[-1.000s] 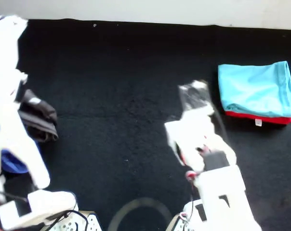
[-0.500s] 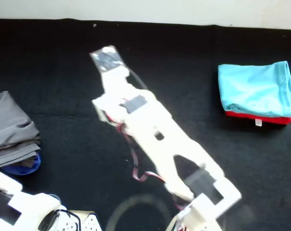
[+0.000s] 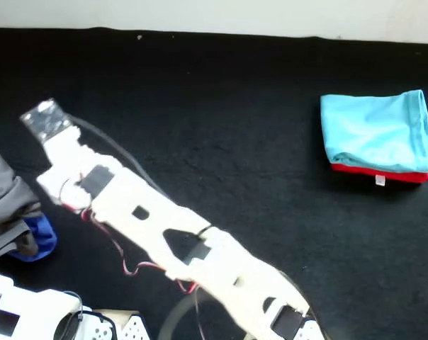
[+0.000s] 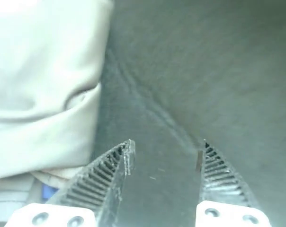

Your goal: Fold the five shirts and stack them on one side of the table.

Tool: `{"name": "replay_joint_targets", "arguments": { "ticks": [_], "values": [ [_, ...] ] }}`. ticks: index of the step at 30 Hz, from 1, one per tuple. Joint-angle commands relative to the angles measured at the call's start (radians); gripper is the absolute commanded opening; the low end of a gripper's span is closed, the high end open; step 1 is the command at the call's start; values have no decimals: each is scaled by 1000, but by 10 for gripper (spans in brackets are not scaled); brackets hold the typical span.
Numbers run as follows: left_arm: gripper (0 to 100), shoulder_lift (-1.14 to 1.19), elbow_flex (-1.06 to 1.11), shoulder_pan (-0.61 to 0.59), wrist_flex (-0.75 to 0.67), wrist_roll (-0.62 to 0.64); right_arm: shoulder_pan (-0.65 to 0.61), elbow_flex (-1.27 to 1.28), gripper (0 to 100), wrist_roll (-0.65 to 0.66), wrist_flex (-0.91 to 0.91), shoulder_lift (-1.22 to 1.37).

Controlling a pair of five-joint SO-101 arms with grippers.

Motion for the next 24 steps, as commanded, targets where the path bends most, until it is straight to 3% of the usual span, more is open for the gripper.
{"name": "replay_joint_targets", "arguments": {
  "ticks": [1, 4, 9, 18, 24],
  "values": [
    [9, -19, -27, 56, 8, -6, 22, -200, 214, 23, 110, 47],
    [9, -47, -104, 197, 123, 3, 108, -320, 214, 100, 257, 62],
    [9, -119, -300, 538, 239, 173, 306, -516, 214, 144, 498, 67],
    [9, -151, -456, 1127, 215, 296, 671, -668, 214, 144, 708, 68],
    [9, -150, -510, 1402, 89, 296, 883, -668, 214, 144, 710, 68]
  ]
}}
